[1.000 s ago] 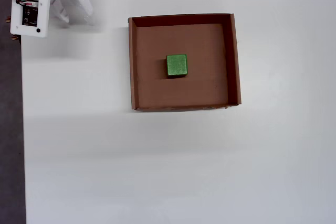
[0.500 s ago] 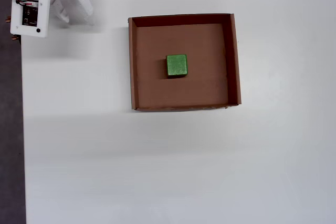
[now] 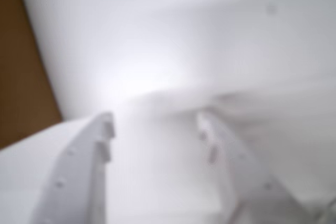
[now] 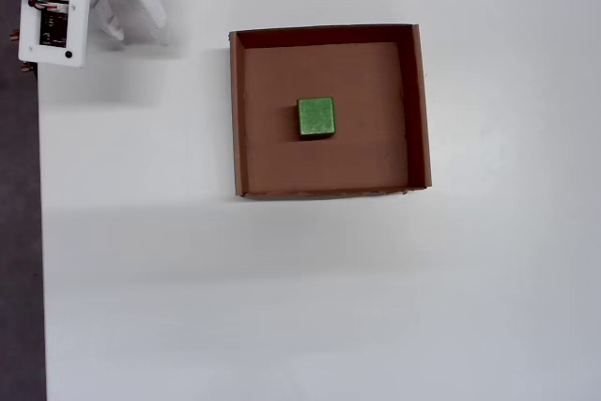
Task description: Grasp a green cube and put it in a box.
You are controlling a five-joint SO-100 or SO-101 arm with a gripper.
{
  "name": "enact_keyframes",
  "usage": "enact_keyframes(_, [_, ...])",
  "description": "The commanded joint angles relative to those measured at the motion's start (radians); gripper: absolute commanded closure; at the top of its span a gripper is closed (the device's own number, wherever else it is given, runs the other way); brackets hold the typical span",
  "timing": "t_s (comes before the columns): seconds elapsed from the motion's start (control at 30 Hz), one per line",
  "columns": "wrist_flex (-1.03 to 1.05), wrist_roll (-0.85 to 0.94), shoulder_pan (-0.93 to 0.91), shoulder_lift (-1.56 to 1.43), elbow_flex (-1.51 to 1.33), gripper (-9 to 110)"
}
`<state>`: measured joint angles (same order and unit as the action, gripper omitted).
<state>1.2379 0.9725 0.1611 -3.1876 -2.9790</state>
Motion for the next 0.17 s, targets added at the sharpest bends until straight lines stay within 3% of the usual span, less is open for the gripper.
enact_keyframes(0.0, [-0.005, -0.006, 0.008, 0.006, 0.006, 79])
enact_keyframes(0.13, [-0.005, -0.006, 0.008, 0.006, 0.006, 79])
